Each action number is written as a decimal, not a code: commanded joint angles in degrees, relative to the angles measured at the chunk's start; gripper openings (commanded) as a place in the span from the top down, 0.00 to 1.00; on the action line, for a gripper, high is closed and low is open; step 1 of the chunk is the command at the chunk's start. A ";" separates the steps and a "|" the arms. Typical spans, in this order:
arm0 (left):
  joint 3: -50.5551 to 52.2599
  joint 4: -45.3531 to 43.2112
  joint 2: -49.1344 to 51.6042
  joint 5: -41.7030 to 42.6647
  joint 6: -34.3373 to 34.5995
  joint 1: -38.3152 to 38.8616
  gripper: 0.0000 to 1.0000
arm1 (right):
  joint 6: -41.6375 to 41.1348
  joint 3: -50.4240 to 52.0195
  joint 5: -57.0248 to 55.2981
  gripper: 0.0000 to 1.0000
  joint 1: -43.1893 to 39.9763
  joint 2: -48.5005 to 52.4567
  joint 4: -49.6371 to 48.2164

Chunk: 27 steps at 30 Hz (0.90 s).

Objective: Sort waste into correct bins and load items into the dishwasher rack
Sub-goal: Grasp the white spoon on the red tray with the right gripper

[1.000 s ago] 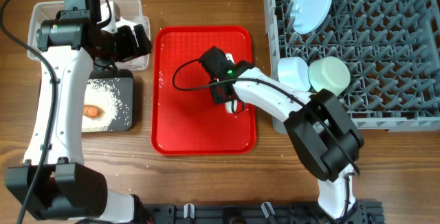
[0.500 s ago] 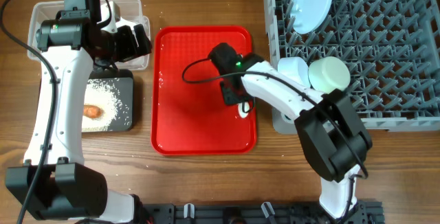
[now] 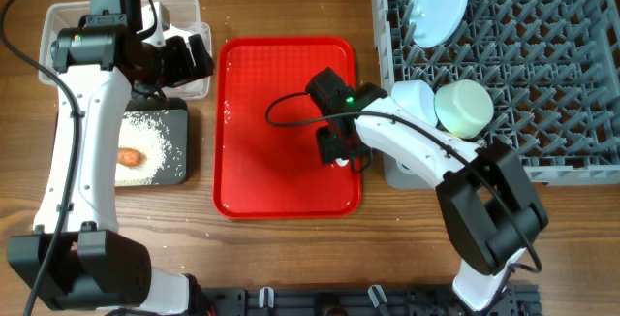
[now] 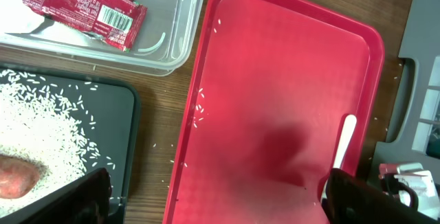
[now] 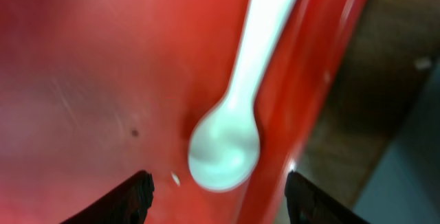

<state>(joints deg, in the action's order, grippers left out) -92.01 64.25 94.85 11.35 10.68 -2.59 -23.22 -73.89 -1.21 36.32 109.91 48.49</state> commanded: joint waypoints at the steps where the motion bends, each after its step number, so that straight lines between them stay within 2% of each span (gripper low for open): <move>1: -0.68 -0.11 -0.13 -0.35 0.07 -0.15 0.00 | -1.40 3.21 2.25 0.35 0.04 0.63 -2.43; 11: -0.68 -0.11 -0.13 -0.35 0.07 -0.15 0.00 | -2.84 6.69 2.78 0.36 0.04 0.85 -6.38; 14: -0.68 -0.11 -0.13 -0.35 0.07 -0.15 0.00 | -3.19 6.69 2.78 0.42 0.04 3.08 -8.11; 16: -0.68 -0.11 -0.13 -0.35 0.07 -0.15 0.00 | -3.13 6.69 2.54 0.50 0.02 4.50 -8.85; 23: -0.68 -0.11 -0.13 -0.35 0.07 -0.15 0.00 | -2.23 6.67 0.02 0.91 0.02 5.01 -10.25; 24: -0.68 -0.11 -0.13 -0.35 0.07 -0.15 0.00 | -2.21 6.64 0.02 0.95 0.02 4.96 -10.10; 27: -0.68 -0.11 -0.13 -0.35 0.07 -0.15 0.00 | -1.77 6.38 0.02 0.96 0.02 4.94 -9.62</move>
<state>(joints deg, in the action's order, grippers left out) -92.01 64.27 94.85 11.35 10.68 -2.59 -25.45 -70.28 -0.23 36.58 110.34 37.21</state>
